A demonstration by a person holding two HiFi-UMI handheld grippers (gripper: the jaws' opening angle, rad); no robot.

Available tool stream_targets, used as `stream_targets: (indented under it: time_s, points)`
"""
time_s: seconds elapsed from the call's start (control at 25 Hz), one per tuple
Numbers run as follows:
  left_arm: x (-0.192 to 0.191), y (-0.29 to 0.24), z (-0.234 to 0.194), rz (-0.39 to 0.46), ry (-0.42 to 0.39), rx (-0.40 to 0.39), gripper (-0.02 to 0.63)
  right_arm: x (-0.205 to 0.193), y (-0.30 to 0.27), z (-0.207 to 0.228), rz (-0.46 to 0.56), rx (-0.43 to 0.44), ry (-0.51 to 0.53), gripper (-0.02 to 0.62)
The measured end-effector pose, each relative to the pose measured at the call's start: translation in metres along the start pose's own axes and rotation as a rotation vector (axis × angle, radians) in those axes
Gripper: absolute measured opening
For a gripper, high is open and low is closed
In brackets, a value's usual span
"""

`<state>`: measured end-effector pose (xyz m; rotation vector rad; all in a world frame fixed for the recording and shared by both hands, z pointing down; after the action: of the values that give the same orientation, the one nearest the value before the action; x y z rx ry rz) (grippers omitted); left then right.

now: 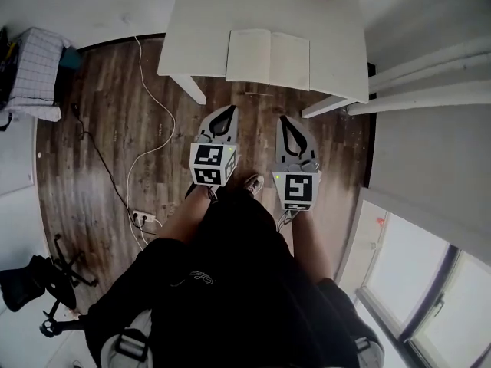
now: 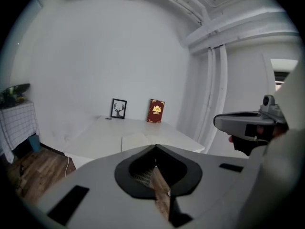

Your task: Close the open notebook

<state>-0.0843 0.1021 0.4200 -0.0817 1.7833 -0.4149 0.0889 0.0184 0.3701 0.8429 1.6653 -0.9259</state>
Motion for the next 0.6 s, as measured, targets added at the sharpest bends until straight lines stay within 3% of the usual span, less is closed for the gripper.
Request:
stream_targets:
  time_s: [0.28,0.6]
  points:
    - [-0.023,-0.049,-0.034,-0.008,0.123,0.09,0.003,-0.018,-0.05,0.008,-0.055,0.078,-0.029,0.023]
    - [-0.066,-0.091,-0.071,0.03,0.449,0.131,0.006,-0.03,-0.083,0.012,-0.139,0.148,-0.013,0.023]
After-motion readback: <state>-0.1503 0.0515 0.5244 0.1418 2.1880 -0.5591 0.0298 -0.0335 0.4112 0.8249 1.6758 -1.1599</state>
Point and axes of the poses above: the fingertips, and each gripper's own axes: y backward along the fingers, z to its right, x out of its top, the point moved 10 cm from there along y, backward along the fingers, and after that the axes turned 2 degrees about z, right-handed, at the moved point
